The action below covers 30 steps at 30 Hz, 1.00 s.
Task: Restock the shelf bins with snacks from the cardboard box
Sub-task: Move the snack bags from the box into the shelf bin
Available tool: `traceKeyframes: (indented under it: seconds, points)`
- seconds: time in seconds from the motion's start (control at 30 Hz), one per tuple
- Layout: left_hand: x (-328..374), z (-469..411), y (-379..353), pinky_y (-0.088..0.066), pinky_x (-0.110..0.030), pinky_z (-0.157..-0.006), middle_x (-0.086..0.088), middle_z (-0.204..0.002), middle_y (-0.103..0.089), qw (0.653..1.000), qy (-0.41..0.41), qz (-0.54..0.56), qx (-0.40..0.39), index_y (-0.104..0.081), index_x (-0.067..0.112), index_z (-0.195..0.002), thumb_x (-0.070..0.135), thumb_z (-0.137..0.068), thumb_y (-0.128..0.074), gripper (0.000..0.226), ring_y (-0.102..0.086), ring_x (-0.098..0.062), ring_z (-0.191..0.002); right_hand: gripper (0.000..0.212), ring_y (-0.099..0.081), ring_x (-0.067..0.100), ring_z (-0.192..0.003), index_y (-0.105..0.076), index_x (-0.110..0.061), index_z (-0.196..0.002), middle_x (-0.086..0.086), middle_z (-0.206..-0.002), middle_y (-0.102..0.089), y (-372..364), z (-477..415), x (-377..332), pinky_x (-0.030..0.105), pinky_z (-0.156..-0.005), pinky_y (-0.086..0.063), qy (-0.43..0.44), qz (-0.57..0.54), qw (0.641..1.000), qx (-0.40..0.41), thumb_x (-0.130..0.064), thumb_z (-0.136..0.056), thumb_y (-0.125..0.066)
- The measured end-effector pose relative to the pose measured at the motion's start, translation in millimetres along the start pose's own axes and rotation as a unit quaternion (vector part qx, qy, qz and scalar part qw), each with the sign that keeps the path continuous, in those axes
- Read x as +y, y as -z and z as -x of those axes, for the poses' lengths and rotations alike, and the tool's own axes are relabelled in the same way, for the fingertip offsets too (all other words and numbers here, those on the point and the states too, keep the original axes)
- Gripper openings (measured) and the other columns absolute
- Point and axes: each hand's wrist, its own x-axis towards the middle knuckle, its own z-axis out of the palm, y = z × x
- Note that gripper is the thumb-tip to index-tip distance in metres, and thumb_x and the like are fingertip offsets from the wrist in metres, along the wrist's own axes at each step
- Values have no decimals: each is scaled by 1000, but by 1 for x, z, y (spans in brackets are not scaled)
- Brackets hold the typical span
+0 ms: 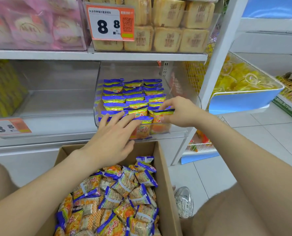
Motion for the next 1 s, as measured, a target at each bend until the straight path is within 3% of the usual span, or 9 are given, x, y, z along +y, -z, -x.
traceKeyframes:
  seconds: [0.07, 0.23, 0.4, 0.6, 0.7, 0.77, 0.83, 0.93, 1.0]
  points:
    - [0, 0, 0, -16, -58, -125, 9, -170, -25, 1000, 3, -8, -5, -27, 37, -159, 43, -103, -47, 60, -17, -25, -159, 32, -54, 26, -126, -75, -33, -122, 11, -134, -61, -2, -4, -1, 30, -93, -42, -33, 15, 999, 10, -29, -90, -78]
    - [0, 0, -2, -18, -59, -126, 7, -171, -24, 999, -5, -32, -13, -25, 35, -160, 43, -102, -50, 64, -17, -28, -158, 32, -62, 21, -104, -73, -31, -128, 2, -113, -67, 3, 1, -9, 29, -87, -48, -3, 22, 998, -59, -28, -96, -65]
    - [-3, 1, 1, -21, -57, -125, 5, -170, -25, 999, -18, -40, -14, -24, 35, -160, 43, -100, -52, 66, -21, -29, -156, 37, -62, 26, -117, -68, -30, -136, 2, -122, -69, 8, 0, -19, 35, -97, -49, 3, 72, 991, -110, -25, -104, -50]
    - [-6, -3, 5, -29, -52, -123, -1, -167, -32, 998, -9, -65, -20, -31, 22, -161, 46, -100, -52, 69, -29, -31, -152, 40, -53, 35, -114, -57, -21, -127, 13, -127, -44, 3, -4, -46, 46, -96, -50, -20, 101, 995, -9, -34, -92, -70]
    - [-3, -7, 8, -37, -52, -116, -7, -161, -39, 995, 1, -94, -33, -38, 15, -156, 48, -96, -53, 70, -38, -36, -145, 10, -52, 32, -90, -57, -13, -101, 10, -105, -51, 7, -3, -63, 37, -75, -51, -12, 137, 990, -31, -18, -94, -62]
    - [1, -13, 13, -40, -53, -112, -9, -156, -42, 994, 9, -105, -36, -42, 14, -151, 52, -94, -53, 69, -41, -37, -139, 24, -48, 26, -65, -45, -12, -74, 7, -76, -49, 5, -3, -68, 30, -53, -37, -5, 165, 985, -53, -7, -94, -57]
    - [6, -21, 18, -39, -55, -112, -11, -157, -41, 994, 21, -107, -31, -43, 15, -148, 54, -94, -54, 68, -41, -38, -140, 29, -45, 20, -59, -42, -12, -70, 8, -74, -49, 3, -6, -70, 30, -48, -32, 3, 199, 978, -65, -3, -93, -58]
    - [12, -35, 16, -30, -57, -119, -10, -167, -22, 992, 20, -111, -58, -25, 20, -157, 59, -96, -49, 77, -26, -40, -150, 10, -56, 24, -81, -55, -10, -90, 5, -91, -55, 4, -17, -65, 33, -65, -48, 40, 185, 981, -49, -4, -90, -63]
    - [11, -43, 13, -22, -59, -123, -8, -172, -4, 991, 23, -95, -90, -8, 24, -162, 62, -97, -46, 84, -12, -41, -156, 18, -62, 28, -99, -63, -9, -105, 6, -102, -61, 8, -24, -57, 39, -81, -56, 36, 137, 990, -22, -8, -87, -66]
